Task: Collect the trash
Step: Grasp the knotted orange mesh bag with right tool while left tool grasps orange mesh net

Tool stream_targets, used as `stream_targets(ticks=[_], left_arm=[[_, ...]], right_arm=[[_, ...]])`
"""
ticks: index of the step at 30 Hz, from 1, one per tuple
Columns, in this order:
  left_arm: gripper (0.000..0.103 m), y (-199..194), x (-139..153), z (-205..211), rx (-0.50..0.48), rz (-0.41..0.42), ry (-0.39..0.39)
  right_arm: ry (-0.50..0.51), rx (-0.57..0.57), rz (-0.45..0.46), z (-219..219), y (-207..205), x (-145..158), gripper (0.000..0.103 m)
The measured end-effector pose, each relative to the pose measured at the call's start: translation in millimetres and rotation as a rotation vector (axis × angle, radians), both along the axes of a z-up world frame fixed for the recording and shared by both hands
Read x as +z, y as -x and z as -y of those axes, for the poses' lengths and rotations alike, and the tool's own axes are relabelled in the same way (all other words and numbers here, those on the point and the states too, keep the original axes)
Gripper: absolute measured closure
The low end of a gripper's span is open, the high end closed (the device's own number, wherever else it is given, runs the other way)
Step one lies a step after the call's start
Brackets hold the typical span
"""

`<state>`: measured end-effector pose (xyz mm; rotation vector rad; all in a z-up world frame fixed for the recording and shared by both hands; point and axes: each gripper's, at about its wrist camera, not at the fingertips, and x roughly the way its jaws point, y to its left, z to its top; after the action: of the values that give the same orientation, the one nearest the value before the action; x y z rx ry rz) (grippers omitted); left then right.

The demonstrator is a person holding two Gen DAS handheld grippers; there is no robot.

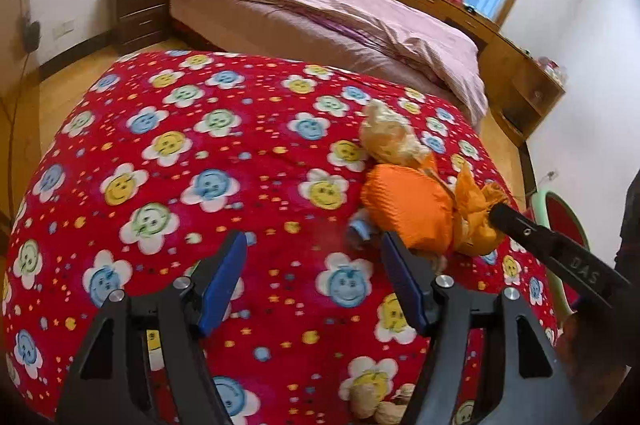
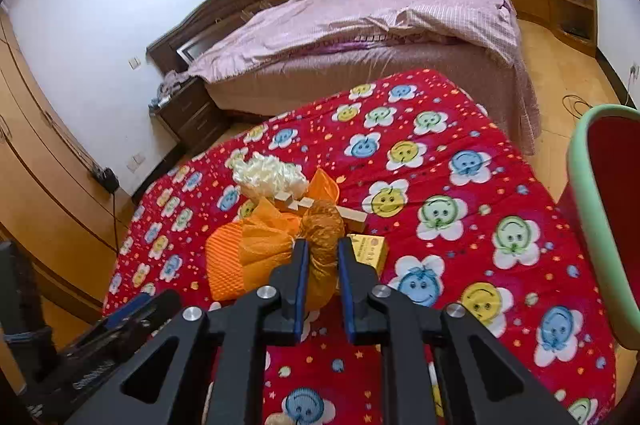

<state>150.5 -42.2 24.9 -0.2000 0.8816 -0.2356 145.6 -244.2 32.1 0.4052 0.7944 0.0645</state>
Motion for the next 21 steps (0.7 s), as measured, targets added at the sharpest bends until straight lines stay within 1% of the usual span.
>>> stream_targets(ticks=[6, 10, 12, 18, 21], left_arm=[[0.034, -11, 3, 23, -0.073, 0.007, 0.004], [0.034, -23, -1, 39, -0.111, 0.005, -0.023], [0.034, -28, -3, 44, -0.122, -0.003, -0.036], [0.039, -38, -13, 55, -0.141, -0.031, -0.048], [0.043, -40, -17, 61, -0.15, -0.035, -0.069]], right_arm=[[-0.023, -0.048, 0.037, 19, 23, 15, 0.087], [-0.032, -0.096, 0.05, 40, 41, 20, 0.086], [-0.036, -0.116, 0.05, 49, 47, 20, 0.086], [-0.074, -0.159, 0.04, 70, 59, 13, 0.086], [-0.085, -0.17, 0.033, 75, 64, 8, 0.086]])
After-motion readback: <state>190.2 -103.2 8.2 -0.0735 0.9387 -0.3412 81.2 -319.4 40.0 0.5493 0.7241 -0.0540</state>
